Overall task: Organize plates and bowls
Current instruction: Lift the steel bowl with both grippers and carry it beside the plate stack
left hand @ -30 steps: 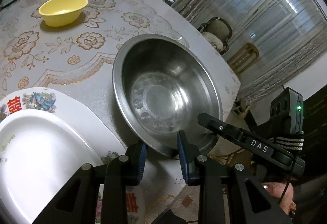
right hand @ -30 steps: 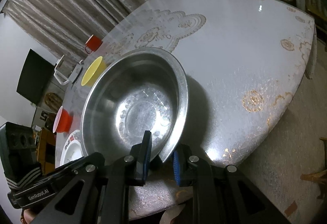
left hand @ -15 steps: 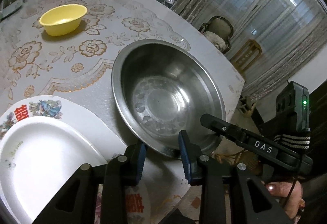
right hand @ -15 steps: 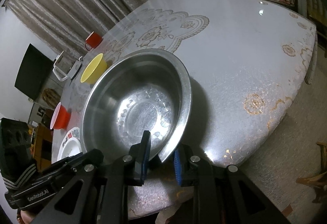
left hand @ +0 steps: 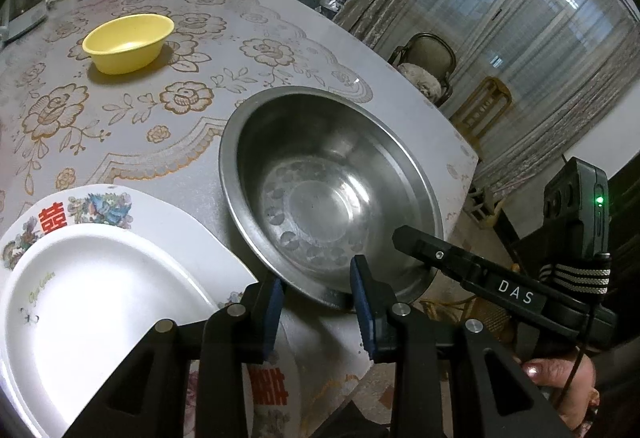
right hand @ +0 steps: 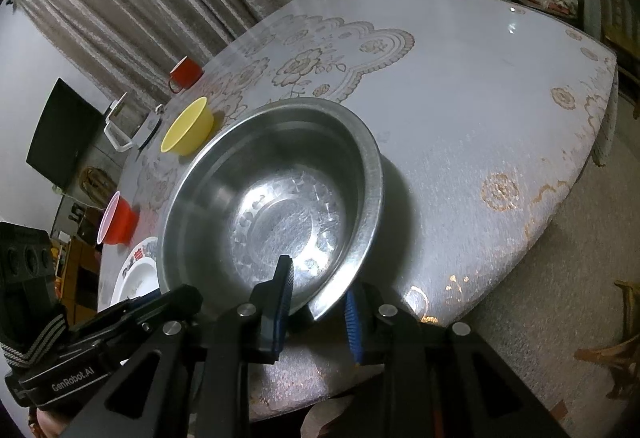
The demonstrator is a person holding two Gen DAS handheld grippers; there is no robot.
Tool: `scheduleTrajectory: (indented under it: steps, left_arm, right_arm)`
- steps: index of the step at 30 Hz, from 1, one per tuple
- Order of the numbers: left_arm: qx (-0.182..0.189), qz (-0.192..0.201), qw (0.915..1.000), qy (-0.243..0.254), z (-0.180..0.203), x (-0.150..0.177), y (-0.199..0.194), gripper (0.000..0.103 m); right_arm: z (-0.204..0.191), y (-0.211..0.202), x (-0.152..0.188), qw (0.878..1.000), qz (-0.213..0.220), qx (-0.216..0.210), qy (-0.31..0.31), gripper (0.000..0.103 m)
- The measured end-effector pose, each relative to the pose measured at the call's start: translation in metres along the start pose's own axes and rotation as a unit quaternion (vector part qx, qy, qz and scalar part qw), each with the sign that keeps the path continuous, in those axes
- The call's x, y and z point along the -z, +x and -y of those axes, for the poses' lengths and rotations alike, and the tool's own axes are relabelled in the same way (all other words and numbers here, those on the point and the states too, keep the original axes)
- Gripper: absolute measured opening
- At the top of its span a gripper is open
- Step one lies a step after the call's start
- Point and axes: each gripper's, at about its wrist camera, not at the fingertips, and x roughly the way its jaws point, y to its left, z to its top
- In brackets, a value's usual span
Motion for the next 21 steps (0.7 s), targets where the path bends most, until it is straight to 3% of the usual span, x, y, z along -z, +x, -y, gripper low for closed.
scheduleTrajectory:
  steps: [21]
  left_arm:
    - [0.003,0.002,1.0,0.005,0.002,0.005,-0.012,0.036]
  right_arm:
    - [-0.006,-0.008,0.004,1.0,-0.003,0.013,-0.019,0.027]
